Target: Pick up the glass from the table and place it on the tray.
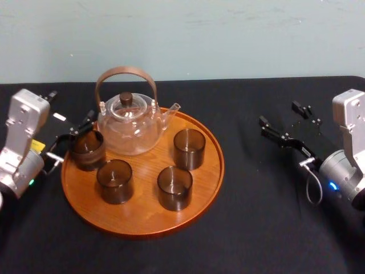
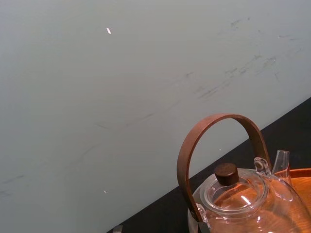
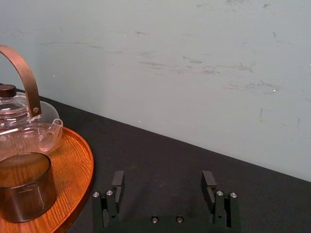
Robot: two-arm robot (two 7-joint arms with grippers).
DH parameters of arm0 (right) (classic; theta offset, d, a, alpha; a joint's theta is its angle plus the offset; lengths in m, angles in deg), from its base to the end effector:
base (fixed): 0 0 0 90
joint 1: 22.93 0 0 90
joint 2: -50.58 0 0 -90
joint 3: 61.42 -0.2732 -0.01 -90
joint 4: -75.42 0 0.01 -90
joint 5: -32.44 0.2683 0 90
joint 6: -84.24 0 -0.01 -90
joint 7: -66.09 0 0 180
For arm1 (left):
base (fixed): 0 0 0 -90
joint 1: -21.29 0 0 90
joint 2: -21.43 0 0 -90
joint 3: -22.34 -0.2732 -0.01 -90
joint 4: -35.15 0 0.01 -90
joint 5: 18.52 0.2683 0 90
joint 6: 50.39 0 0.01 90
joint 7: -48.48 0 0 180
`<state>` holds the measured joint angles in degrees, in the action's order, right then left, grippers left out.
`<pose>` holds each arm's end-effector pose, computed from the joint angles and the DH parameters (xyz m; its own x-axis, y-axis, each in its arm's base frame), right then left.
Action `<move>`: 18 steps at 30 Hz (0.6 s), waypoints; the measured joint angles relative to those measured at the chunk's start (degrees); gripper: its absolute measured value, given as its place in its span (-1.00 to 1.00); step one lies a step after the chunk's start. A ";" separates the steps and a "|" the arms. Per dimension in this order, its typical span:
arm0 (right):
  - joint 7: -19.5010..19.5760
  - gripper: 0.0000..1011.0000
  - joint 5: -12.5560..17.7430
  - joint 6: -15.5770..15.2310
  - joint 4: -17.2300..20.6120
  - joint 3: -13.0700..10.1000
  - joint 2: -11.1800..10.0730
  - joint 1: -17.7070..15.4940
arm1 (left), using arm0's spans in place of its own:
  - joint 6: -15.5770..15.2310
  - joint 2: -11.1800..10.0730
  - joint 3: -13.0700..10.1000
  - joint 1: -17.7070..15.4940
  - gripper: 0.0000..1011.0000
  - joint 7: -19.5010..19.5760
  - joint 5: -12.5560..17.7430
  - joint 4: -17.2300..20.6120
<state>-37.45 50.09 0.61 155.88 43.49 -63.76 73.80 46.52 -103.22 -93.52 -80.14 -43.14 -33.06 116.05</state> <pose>0.3101 -0.0692 -0.2945 0.4072 -0.9050 0.1233 0.9133 0.4024 -0.0631 0.3171 0.0839 -0.2810 0.2922 0.8802 0.3739 -0.9553 0.2873 0.0702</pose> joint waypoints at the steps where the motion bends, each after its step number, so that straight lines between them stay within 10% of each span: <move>1: 0.00 0.98 0.00 0.00 0.00 0.00 0.00 -0.01 | 0.00 0.00 0.00 0.00 0.98 0.00 0.00 0.00; 18: 0.07 0.98 0.01 0.04 0.08 0.07 -0.09 -0.04 | 0.00 0.00 0.00 0.00 0.98 0.00 0.00 0.00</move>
<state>-37.38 50.10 0.66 155.96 43.56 -63.85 73.75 46.52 -103.22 -93.52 -80.14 -43.14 -33.06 116.05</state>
